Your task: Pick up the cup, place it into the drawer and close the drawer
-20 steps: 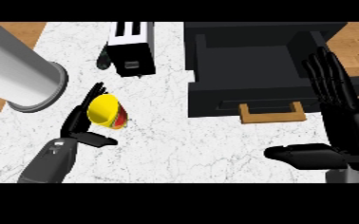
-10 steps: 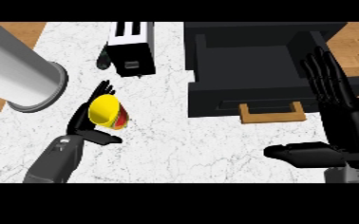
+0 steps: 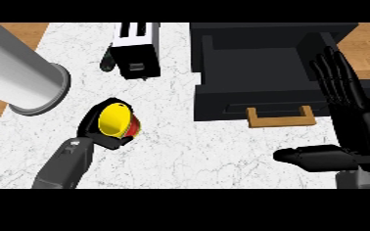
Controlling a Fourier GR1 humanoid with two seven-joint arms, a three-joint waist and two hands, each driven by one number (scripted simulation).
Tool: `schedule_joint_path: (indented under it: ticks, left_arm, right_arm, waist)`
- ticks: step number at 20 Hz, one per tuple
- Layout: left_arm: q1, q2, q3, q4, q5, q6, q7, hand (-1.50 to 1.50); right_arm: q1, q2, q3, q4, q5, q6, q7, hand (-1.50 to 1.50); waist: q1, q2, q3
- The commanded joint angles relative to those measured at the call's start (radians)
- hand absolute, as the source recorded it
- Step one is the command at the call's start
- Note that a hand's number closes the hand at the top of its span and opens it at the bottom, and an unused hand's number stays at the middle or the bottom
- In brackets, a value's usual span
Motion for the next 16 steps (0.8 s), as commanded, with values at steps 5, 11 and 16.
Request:
schedule_joint_path:
  ticks: [5,11,16]
  left_arm:
    - [0.017,-0.014,0.036,-0.037,0.064,-0.182,-0.145,1.50]
    - [0.096,0.018,0.210,-0.089,0.210,0.112,-0.219,1.50]
    - [0.084,-0.018,0.210,-0.118,0.221,0.106,-0.250,1.50]
  right_arm:
    - [-0.002,0.002,0.011,0.021,0.021,-0.003,0.000,-1.50]
    - [0.018,-0.016,-0.023,-0.038,0.008,-0.011,0.033,-1.50]
    - [-0.038,-0.009,-0.015,0.009,0.031,-0.027,0.040,-1.50]
  waist:
    - [0.012,-0.001,0.001]
    - [0.023,-0.010,0.001]
    - [0.028,-0.009,0.003]
